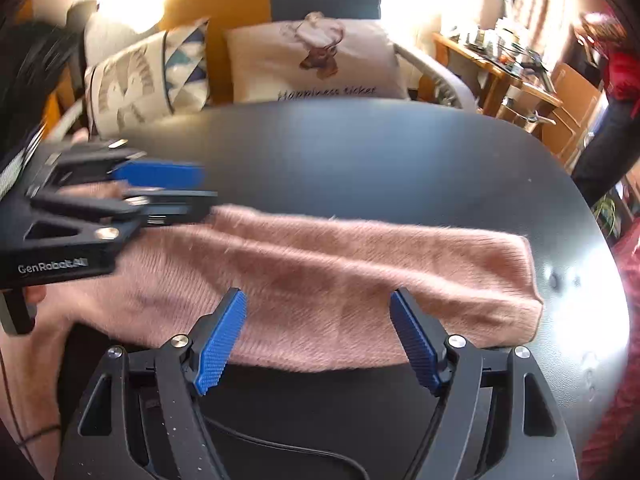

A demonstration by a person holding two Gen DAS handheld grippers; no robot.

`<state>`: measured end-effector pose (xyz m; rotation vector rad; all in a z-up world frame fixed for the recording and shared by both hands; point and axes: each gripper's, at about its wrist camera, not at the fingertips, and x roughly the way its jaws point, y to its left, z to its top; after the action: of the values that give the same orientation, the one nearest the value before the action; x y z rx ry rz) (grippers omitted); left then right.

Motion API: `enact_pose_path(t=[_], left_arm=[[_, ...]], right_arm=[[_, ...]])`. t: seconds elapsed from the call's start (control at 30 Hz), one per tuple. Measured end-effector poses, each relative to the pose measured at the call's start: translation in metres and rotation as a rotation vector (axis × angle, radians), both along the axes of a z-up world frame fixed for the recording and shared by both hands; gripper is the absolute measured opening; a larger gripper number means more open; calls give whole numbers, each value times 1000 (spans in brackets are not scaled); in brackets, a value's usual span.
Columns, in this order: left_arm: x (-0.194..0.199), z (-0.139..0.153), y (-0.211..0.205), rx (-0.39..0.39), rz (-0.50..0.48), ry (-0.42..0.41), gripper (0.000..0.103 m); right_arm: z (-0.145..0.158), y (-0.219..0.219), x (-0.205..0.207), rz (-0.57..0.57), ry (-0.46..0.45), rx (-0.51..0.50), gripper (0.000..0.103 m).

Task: Fold clothes

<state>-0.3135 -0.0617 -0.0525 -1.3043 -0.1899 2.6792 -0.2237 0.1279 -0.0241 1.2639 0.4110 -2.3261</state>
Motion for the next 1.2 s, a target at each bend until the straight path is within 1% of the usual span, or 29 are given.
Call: enact_pose_path(t=[0.07,0.1,0.13,0.27,0.3,0.4,0.43,0.47,0.5,0.53,0.6,0.67,0.73,0.8,0.83,0.9,1.0,1.03,1.1,1.17,1.2], left_arm=[[-14,-10,8,22,-40,-36,34],[-19,-15,10,17,-42,-52,34],[-24,-21,11,12,-43,-69,34],[-35,-31,13,-33,-46,-71,34],[-38,-32,11,-40,-40,-68,35],[-46,-33,4,-32,10,-68,35],[-49,-33,0,-29,29,-68,34],[-53,-34,-3,-62,61,-68,34],[-57,-35,-7,-95,93,-69,34],[-61,-36,-10,-128,126,-70,31],[-58,-35,-15,-97,129,-73,31],[-51,-32,-19,-95,136,-78,31],[-41,-26,-23,-85,149,-71,31],[-24,-17,-24,-68,149,-47,31],[-15,-13,-23,-62,146,-34,31],[-1,-7,-16,-56,123,-6,31],[14,-3,7,-37,57,25,31],[16,-6,16,-36,23,23,32],[14,-15,35,-65,-31,-6,32],[11,-30,46,-91,-68,-46,32],[12,-34,47,-99,-69,-37,32]], right_arm=[[-13,-1,-3,20,-38,13,77],[-20,-1,-4,31,-58,20,77],[-23,0,-3,32,-56,8,78],[-27,10,0,20,-53,-41,78],[-27,10,4,24,-37,-40,78],[-27,14,10,19,-28,-52,78],[-28,16,12,20,-34,-57,78],[-28,18,14,25,-41,-59,79],[-27,19,15,33,-46,-57,80],[-26,21,15,42,-50,-55,81],[-23,24,12,55,-74,-59,81],[-17,24,3,28,-97,-78,81],[4,31,-2,-12,-46,-142,81],[21,42,-14,-74,-13,-180,81],[25,48,-23,-111,-11,-183,81],[21,54,-45,-161,-32,-153,81],[6,53,-71,-202,-71,-84,81],[0,53,-77,-212,-80,-62,81],[-10,54,-90,-231,-98,-18,82],[-20,55,-103,-250,-116,25,82],[-22,57,-108,-265,-105,35,82]])
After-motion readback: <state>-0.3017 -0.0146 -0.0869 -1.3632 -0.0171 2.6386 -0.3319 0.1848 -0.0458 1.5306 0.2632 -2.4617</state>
